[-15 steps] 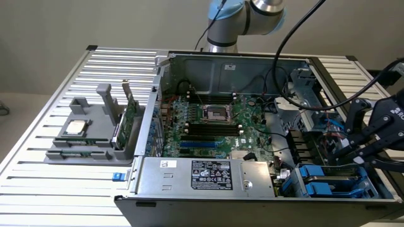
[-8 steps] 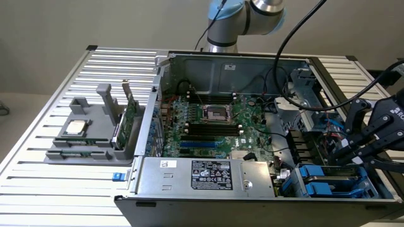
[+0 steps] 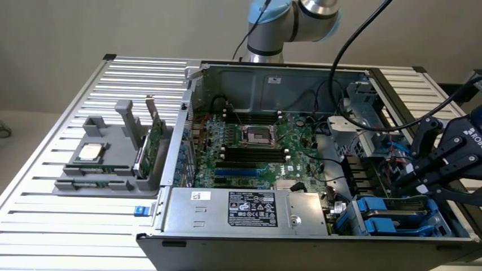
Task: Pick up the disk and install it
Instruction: 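Insert the first disk wire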
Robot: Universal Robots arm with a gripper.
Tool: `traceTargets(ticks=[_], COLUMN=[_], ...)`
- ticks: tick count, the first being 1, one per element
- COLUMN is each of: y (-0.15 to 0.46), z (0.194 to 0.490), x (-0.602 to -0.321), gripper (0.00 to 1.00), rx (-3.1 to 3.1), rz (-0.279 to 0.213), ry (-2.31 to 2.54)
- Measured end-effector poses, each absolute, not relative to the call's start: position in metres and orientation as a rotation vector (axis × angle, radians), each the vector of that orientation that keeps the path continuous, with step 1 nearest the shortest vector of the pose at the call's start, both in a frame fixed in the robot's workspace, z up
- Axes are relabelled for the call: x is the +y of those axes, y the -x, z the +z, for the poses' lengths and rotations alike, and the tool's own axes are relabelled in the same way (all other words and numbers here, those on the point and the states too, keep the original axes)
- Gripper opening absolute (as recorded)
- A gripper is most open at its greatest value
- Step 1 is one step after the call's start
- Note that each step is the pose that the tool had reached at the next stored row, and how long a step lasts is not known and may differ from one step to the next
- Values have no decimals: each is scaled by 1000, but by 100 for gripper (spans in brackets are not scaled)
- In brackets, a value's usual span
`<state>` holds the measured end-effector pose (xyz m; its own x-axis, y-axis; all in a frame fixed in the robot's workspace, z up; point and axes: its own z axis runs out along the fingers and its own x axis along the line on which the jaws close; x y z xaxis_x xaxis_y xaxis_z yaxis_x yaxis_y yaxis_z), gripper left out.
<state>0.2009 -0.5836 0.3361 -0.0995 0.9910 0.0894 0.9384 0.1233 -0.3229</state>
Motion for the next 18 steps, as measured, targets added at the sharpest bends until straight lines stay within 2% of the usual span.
traceTargets(ticks=[10,18], y=[-201,-201], z=[335,335], x=[-584,-585], gripper=[17,17], rx=[-2030,-1983], rz=[270,312], ry=[1997,2052])
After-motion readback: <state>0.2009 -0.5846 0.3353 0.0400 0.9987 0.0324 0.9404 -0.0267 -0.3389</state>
